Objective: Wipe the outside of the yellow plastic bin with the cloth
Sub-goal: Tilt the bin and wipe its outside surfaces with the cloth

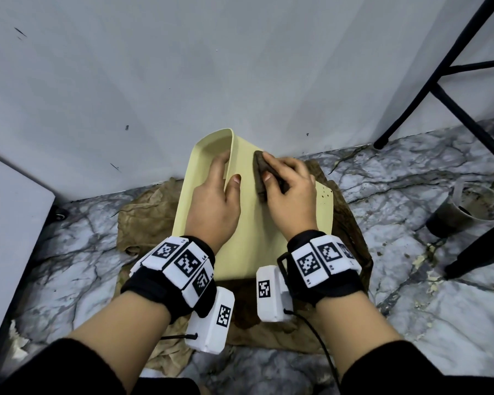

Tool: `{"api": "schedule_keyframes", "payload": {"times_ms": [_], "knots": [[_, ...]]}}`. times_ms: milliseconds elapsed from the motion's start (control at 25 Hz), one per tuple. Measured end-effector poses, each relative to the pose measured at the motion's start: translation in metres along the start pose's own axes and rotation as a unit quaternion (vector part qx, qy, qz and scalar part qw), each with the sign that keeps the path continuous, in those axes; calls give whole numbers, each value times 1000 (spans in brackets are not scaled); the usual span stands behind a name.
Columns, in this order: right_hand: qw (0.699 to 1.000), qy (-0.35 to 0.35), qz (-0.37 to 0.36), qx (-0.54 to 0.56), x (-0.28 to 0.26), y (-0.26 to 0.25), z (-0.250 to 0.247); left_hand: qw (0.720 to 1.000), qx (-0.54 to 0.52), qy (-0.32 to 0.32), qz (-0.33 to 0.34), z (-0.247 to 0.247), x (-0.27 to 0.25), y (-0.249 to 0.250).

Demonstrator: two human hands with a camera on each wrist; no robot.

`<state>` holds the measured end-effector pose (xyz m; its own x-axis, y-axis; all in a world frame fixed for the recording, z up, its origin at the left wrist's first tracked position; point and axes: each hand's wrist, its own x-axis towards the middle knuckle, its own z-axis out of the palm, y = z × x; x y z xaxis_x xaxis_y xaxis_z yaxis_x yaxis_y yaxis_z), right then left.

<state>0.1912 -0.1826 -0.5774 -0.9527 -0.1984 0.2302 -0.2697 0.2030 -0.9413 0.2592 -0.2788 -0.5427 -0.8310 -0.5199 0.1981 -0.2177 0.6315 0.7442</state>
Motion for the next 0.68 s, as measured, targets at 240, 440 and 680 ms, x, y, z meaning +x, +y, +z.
{"api": "schedule_keyframes", "payload": {"times_ms": [240,440,680], "knots": [[990,37,132,-19,14,65,-28,999,-27,-18,-15,-1,-2,3],[967,57,245,-32,5,111,-44,999,-34,-15,-14,-2,-4,4],[973,41,225,-33,1,75,-32,999,-35,-5,-28,-2,-2,1]]}}
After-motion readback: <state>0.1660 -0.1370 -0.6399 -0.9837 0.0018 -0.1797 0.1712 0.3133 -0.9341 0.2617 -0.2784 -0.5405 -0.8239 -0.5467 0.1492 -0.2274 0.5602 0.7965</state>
